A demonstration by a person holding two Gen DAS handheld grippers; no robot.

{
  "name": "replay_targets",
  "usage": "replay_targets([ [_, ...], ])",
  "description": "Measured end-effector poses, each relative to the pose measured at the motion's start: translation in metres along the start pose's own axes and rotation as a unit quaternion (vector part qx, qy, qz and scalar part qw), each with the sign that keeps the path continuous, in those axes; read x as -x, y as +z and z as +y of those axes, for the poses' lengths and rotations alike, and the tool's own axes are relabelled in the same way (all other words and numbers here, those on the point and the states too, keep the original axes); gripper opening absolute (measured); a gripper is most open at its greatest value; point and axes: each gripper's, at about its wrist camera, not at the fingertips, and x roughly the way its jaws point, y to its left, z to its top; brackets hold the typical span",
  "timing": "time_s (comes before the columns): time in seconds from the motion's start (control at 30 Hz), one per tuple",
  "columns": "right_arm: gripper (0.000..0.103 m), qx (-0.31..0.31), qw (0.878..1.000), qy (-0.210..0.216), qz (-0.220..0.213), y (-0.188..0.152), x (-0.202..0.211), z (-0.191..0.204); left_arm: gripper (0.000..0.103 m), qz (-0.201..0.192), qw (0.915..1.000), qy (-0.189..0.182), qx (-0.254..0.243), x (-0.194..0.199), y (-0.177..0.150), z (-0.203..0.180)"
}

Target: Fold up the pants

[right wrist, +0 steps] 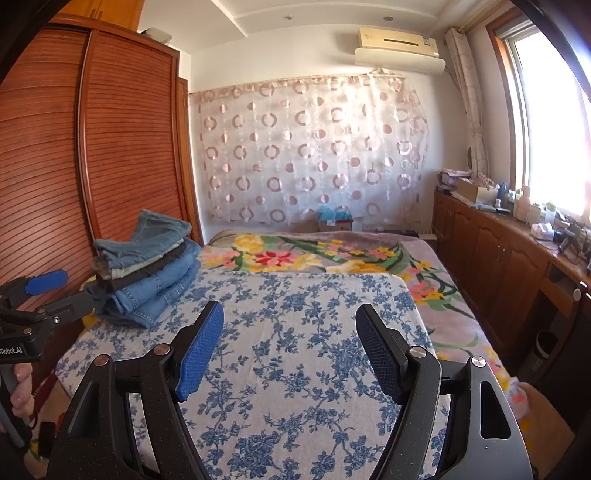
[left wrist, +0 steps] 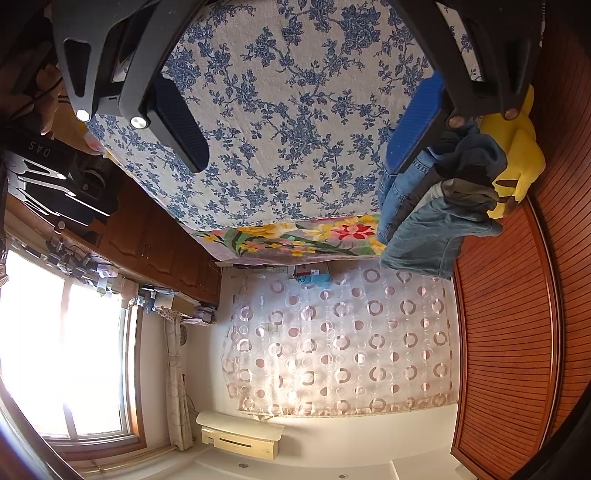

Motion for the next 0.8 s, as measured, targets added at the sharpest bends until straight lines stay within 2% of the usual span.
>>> replay_targets([
  [0.8, 0.076, 0.001, 1.000, -0.001, -0.001, -0.0009, 0.0001, 0.0011, 0.098, -0.004, 1.0000, 0.001, 0.001, 0.0045, -0.0019, 0.0001],
])
